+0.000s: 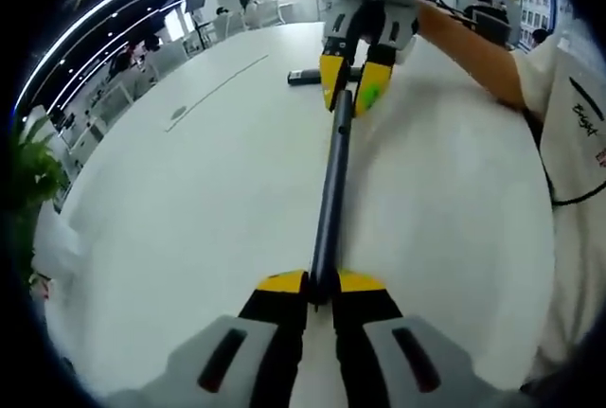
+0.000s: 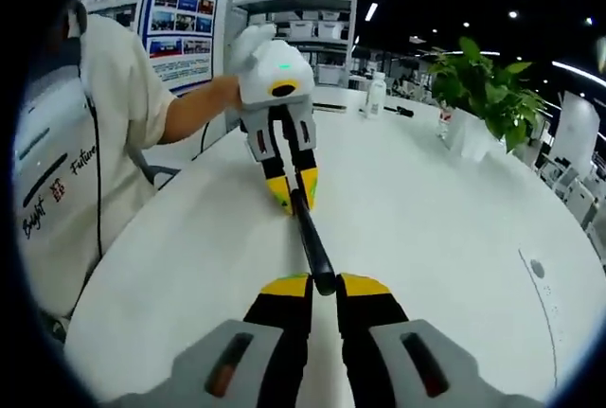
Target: Pflip the remote and laser pointer to the front side, press the buttons, and align them neatly on the table
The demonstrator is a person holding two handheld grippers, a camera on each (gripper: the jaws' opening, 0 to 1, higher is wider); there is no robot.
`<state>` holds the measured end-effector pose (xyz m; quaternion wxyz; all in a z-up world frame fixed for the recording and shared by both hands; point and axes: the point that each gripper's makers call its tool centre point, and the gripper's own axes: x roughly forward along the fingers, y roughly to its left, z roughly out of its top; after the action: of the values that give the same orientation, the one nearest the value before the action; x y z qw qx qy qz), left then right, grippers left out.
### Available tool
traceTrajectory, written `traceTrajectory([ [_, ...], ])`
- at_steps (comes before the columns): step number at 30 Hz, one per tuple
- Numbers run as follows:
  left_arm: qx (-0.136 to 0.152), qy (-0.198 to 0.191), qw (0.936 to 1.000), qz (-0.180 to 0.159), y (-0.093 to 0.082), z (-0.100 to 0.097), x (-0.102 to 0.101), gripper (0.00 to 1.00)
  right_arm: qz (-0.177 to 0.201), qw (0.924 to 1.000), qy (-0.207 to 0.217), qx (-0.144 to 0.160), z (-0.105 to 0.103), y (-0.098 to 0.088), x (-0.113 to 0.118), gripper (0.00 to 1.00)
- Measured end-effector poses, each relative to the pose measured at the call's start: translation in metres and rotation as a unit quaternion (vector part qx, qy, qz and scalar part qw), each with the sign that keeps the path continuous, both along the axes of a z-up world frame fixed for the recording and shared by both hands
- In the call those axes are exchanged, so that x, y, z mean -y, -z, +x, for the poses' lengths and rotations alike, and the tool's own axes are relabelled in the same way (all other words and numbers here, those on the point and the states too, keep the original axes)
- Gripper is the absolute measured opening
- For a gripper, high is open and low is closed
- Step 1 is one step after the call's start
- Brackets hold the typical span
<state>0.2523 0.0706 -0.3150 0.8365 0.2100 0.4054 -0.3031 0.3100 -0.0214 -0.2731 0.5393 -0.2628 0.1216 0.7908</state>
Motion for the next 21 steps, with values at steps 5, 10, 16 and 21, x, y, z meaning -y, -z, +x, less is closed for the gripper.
traceTrajectory([
  [5,0.014,0.006,0.9994,-0.032,-0.002,-0.001,0.001,0.13,0.023,0.9996,-0.007,-0.017,-0.005,-0.010,-0.003,0.13],
  [10,0.019,0.000,0.9942,-0.106,-0.009,-0.004,0.011,0.13,0.066,0.9961,-0.013,-0.057,-0.007,-0.032,-0.003,0.14],
  [16,0.030,0.004,0.9837,-0.177,-0.021,-0.005,0.025,0.12,0.131,0.9864,-0.010,-0.098,-0.009,-0.063,-0.007,0.14],
  [21,0.044,0.013,0.9720,-0.231,-0.032,-0.005,0.041,0.12,0.171,0.9767,-0.012,-0.129,-0.009,-0.083,-0.006,0.14],
])
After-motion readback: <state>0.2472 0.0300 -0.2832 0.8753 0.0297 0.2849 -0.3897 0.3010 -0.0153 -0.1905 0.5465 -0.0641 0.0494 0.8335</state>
